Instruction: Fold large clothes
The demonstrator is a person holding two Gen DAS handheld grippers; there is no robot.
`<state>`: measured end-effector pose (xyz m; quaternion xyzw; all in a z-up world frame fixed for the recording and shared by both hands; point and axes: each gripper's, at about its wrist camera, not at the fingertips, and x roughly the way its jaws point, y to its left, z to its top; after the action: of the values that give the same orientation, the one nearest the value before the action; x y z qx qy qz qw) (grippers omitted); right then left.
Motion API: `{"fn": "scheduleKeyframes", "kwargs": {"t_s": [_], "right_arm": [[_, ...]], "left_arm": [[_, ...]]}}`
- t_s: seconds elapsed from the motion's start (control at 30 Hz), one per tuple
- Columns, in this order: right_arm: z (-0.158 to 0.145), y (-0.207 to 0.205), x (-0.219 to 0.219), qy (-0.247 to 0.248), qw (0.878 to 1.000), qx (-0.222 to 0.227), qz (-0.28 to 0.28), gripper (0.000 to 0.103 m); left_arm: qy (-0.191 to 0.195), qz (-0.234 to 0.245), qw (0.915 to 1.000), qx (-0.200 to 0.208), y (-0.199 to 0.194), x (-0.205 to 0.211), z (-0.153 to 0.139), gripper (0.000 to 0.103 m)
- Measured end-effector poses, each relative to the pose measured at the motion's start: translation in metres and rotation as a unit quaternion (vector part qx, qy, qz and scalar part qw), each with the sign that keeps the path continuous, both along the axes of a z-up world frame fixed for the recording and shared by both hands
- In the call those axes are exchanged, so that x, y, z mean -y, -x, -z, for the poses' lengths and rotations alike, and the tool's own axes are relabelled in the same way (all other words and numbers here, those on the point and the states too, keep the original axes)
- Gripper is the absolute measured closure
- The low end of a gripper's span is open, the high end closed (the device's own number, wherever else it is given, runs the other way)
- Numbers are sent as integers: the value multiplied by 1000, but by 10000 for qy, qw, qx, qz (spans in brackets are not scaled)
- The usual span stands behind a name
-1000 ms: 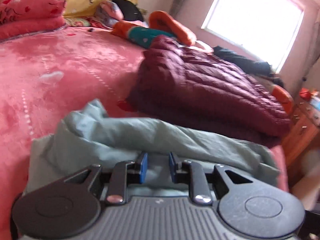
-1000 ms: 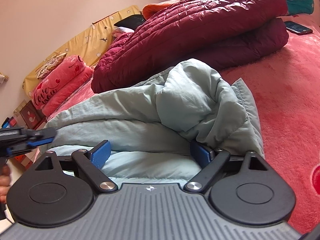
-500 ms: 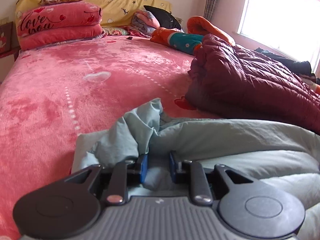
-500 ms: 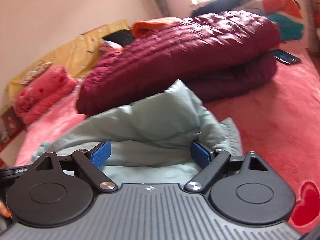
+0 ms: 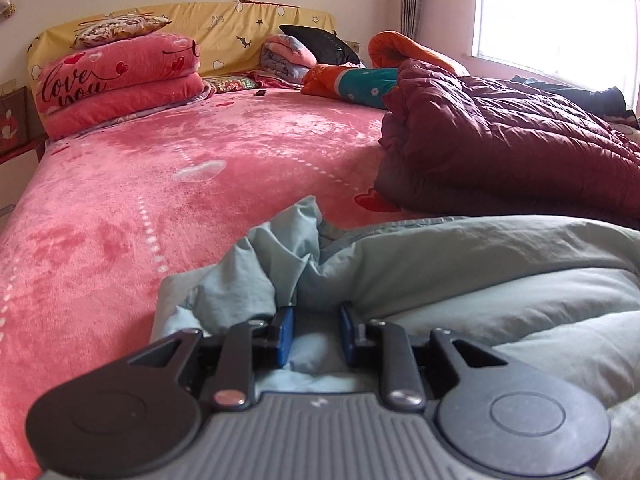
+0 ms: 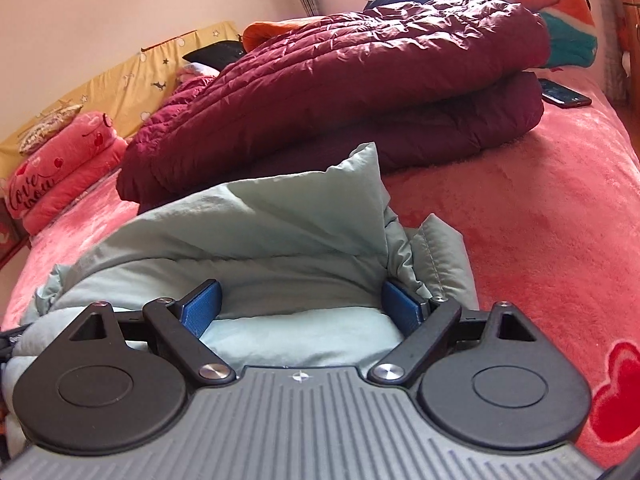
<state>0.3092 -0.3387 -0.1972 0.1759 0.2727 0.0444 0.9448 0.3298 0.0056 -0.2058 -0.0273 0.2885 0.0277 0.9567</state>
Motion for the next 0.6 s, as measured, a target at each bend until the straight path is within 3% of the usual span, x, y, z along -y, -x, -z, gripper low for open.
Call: {"fn": "scheduleKeyframes", "kwargs": {"t_s": [0.13,0.3,0.6], "right_arm": [[-12,19,9,-231,9996,165,-16,0],[-23,47,18,-77,9990,438,100,0],[-23,67,34,-91,9975,409,574,0]], "left_arm": [[84,-64,9999,-13,7,-1,-9,66],[-7,3,9999,137,22,1,-25,47],[-100,-123,9993,335,60,-12,-44,36]]}}
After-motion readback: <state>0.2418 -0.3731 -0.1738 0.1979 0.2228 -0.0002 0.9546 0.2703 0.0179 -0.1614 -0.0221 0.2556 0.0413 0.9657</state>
